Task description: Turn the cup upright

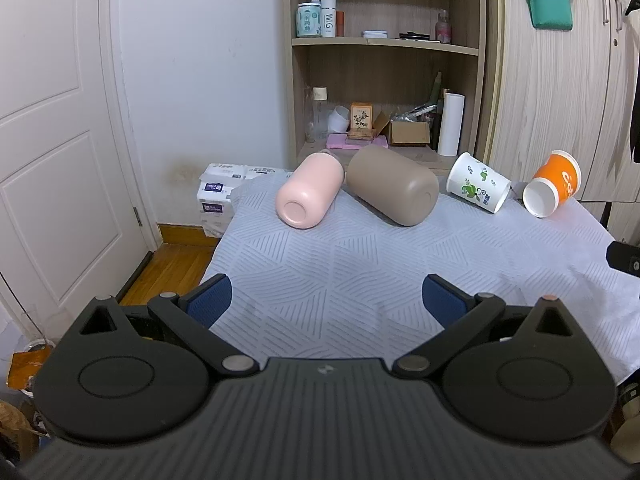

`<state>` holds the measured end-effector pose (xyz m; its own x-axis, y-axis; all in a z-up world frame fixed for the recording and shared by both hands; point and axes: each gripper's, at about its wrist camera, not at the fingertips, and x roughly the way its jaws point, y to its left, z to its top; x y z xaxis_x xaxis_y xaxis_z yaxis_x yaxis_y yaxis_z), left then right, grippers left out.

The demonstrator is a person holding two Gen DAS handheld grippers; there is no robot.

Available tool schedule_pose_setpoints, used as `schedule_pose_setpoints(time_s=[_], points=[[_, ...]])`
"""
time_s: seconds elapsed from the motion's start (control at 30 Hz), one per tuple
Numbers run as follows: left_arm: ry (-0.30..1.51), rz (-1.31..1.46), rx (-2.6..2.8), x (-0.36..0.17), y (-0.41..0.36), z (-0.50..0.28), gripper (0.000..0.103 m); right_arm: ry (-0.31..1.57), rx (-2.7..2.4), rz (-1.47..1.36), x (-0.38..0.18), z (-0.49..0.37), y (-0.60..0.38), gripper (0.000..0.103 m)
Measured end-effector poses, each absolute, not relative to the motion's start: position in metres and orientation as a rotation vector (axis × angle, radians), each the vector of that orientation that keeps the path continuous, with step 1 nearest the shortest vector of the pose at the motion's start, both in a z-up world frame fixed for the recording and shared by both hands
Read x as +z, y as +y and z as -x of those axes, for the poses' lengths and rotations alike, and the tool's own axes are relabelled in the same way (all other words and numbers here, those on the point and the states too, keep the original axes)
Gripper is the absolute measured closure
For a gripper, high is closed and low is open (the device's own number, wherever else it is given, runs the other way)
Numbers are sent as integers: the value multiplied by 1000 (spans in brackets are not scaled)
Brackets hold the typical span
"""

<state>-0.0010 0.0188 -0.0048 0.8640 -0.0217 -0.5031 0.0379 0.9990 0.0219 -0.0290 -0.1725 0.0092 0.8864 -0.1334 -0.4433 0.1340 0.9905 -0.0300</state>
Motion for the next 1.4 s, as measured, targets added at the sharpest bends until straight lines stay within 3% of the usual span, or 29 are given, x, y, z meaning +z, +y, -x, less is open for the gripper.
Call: schedule_pose_setpoints(time_s=[1.4], points=[[580, -38, -67, 18, 8, -10, 0, 503, 4, 11, 19, 12, -178, 0]])
